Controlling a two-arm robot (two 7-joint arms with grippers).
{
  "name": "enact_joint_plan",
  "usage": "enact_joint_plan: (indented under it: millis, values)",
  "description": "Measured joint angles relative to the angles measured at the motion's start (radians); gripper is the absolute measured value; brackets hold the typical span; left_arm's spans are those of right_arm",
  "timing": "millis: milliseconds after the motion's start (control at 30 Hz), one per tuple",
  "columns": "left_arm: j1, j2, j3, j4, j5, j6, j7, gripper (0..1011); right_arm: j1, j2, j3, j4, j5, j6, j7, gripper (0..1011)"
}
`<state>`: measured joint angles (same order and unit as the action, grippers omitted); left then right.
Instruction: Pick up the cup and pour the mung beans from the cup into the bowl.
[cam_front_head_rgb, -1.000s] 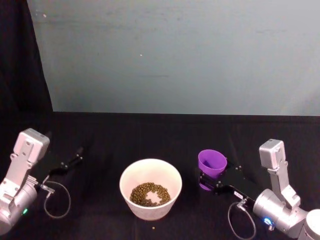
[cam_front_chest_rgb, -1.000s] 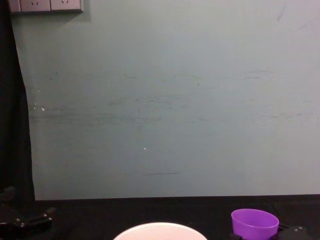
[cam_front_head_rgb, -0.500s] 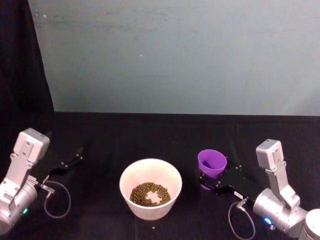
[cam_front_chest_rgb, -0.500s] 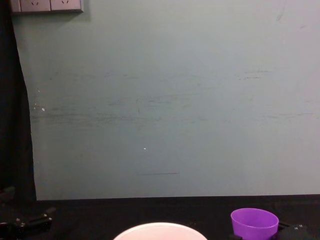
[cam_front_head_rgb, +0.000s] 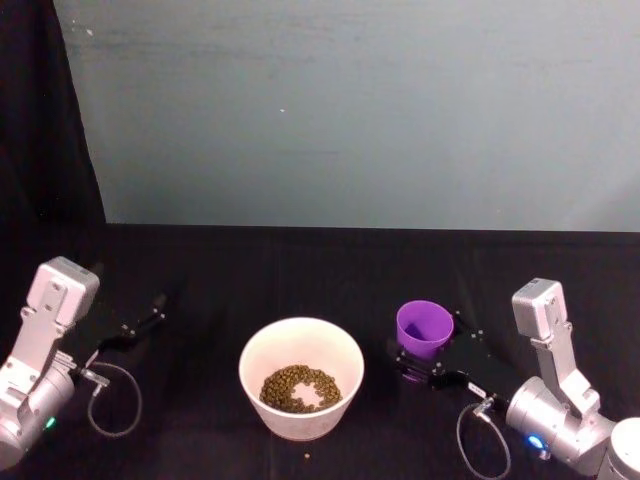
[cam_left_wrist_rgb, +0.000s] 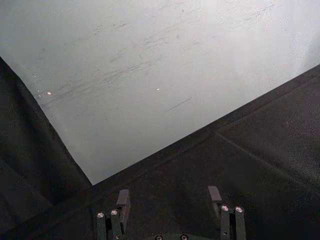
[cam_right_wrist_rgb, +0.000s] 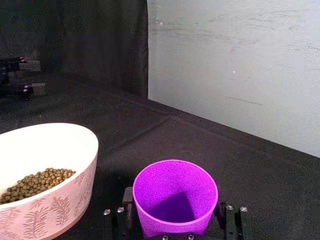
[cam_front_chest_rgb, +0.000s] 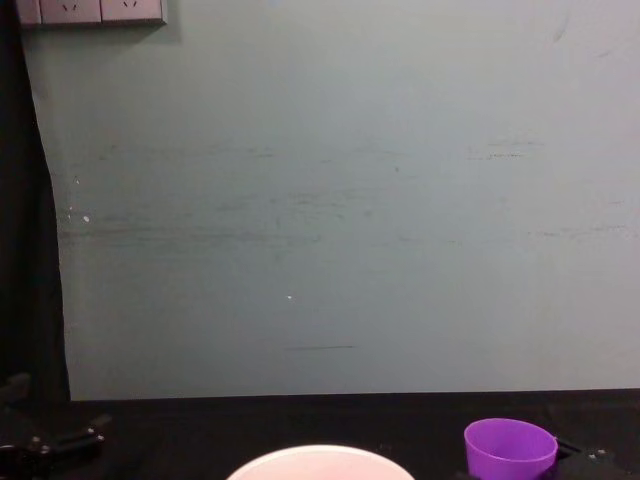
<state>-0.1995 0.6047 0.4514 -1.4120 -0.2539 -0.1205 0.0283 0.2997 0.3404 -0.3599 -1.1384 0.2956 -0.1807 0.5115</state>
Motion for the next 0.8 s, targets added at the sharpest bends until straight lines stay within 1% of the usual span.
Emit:
enact_joint_plan:
  millis: [67,133,300,400,433,500,533,600,667,800]
  values:
    - [0.0,0.0,0.0,0.0,0.0,0.0,0.0,1003,0.0,0.0,0.0,0.0,0.0,0.0,0.0,985]
    - [0.0,0.0,0.0,0.0,0.0,0.0,0.0,1003,0.0,0.0,0.0,0.0,0.0,0.0,0.0,1003]
    - [0.0,0.0,0.0,0.0,0.0,0.0,0.0,1003,-0.001,0.0,0.0,-0.002,-0.002,0.002,-0.004,1002]
    - [0.0,0.0,0.0,0.0,0.0,0.0,0.0,1004,-0.023,0.008,0.003,-0.06,-0.015,0.018,-0.032,1003]
    - [0.0,0.0,0.0,0.0,0.0,0.0,0.0,1003,-0.035,0.011,0.008,-0.091,-0.018,0.031,-0.045,1002]
    - [0.0,0.0,0.0,0.0,0.0,0.0,0.0,1003,-0.04,0.012,0.01,-0.102,-0.018,0.036,-0.049,1003]
    - [0.0,0.0,0.0,0.0,0.0,0.0,0.0,1003,-0.051,0.016,0.017,-0.129,-0.018,0.048,-0.059,1003]
    - [0.0,0.0,0.0,0.0,0.0,0.0,0.0,1004,-0.063,0.019,0.024,-0.156,-0.018,0.06,-0.07,1003]
    - [0.0,0.0,0.0,0.0,0.0,0.0,0.0,1003,-0.086,0.025,0.04,-0.212,-0.011,0.077,-0.087,1003]
    - [0.0,0.0,0.0,0.0,0.0,0.0,0.0,1003,-0.112,0.028,0.058,-0.263,0.006,0.092,-0.098,1003]
